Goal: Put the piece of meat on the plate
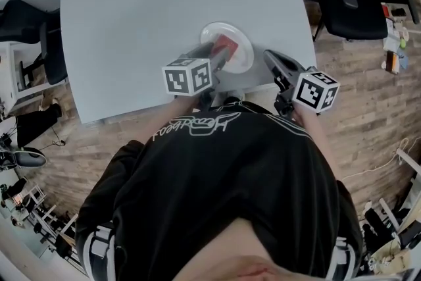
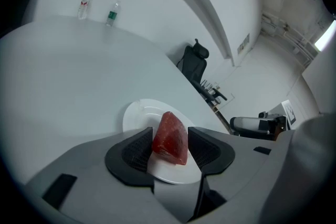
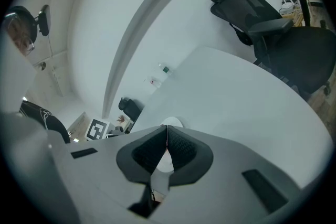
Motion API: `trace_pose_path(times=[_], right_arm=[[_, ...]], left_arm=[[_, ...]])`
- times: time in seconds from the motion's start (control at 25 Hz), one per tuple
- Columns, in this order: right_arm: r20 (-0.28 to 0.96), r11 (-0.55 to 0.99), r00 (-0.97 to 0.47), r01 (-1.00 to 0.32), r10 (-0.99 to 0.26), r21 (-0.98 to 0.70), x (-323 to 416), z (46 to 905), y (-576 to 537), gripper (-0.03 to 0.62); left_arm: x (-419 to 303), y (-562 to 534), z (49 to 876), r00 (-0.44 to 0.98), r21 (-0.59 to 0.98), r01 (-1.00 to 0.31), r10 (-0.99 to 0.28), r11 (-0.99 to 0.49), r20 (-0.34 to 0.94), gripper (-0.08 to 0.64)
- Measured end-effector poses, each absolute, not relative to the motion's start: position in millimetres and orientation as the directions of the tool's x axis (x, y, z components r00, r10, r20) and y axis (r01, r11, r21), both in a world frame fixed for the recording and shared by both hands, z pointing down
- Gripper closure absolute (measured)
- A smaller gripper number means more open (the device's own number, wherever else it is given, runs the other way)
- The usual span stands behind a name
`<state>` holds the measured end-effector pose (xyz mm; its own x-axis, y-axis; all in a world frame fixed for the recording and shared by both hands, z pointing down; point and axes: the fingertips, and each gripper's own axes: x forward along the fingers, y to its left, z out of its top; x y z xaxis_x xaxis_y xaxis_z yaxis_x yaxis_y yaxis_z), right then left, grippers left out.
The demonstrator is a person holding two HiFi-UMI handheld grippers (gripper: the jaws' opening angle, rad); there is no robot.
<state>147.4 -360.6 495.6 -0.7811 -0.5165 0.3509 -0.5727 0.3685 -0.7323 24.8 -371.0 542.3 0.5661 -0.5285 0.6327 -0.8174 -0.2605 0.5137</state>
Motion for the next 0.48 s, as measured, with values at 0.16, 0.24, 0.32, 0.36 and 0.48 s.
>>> trace_pose_path(times=[0.16,0.24,0.32,0.36,0.48], right_arm=[[0.351,0.368,-0.783,-0.57,-0.513,-0.735,145,495,-358,0.583],[0.352,0.369,-0.783,-0.572,-0.513,-0.732,146,496,-356,0.583],[0.355,0.369,-0.782,-0.574,-0.513,-0.731,147,496,-355,0.583],[0.357,0.367,-0.782,-0.574,-0.511,-0.732,147,497,-353,0.583],[0.356,0.371,-0.784,-0.572,-0.508,-0.731,145,495,-350,0.583]], left_arm=[[24,-370,541,0.558,0.485,-0.826,-0.53,-0.286,0.638,0.345],[22,-371,541,0.546,0.459,-0.836,-0.537,-0.302,0.642,0.342],[22,-371,540,0.54,0.443,-0.84,-0.545,-0.312,0.641,0.337],[22,-371,538,0.542,0.443,-0.839,-0.549,-0.315,0.636,0.331],[23,-368,529,0.55,0.439,-0.834,-0.558,-0.334,0.621,0.331]])
